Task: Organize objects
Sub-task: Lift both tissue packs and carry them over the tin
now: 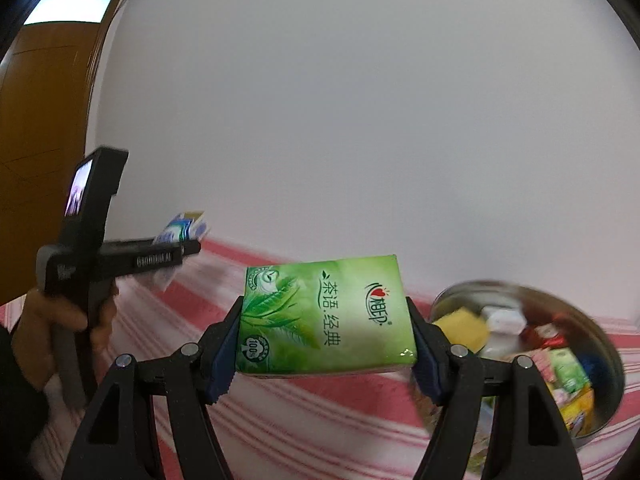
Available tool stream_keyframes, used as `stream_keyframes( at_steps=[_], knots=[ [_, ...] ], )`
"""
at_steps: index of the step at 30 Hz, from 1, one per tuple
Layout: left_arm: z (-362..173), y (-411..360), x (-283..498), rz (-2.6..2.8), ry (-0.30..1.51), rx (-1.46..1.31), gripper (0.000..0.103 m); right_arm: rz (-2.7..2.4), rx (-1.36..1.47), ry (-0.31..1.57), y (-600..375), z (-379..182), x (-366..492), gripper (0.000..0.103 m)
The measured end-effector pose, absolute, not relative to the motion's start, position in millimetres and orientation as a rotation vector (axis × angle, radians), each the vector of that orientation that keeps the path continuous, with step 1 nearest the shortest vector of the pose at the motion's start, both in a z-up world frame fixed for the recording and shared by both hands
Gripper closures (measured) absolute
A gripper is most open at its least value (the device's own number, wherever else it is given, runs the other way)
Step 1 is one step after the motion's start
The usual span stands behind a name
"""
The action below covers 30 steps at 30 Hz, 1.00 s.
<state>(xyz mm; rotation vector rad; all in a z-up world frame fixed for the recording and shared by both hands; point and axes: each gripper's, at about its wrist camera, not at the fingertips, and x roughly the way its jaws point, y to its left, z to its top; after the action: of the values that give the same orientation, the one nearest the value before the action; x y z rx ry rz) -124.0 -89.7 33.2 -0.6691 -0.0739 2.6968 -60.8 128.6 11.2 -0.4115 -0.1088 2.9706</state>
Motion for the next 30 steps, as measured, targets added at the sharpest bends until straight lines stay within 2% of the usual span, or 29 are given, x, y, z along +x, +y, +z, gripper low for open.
stream_keyframes(
  at_steps=[10, 17, 30],
  knots=[
    [39, -52, -83, 2.713, -0.077, -0.656, 0.052, 2.935, -0.338, 0.016, 138, 27, -44, 0.029],
    [43, -15, -59, 2.699, -0.047, -0.638, 0.052, 2.889, -0.284, -0.005, 159, 30, -11, 0.029],
    [62, 58, -26, 2.653, -0.027, -0.561, 0.052, 2.742, -0.187, 0.09, 231, 43, 34, 0.029]
  ],
)
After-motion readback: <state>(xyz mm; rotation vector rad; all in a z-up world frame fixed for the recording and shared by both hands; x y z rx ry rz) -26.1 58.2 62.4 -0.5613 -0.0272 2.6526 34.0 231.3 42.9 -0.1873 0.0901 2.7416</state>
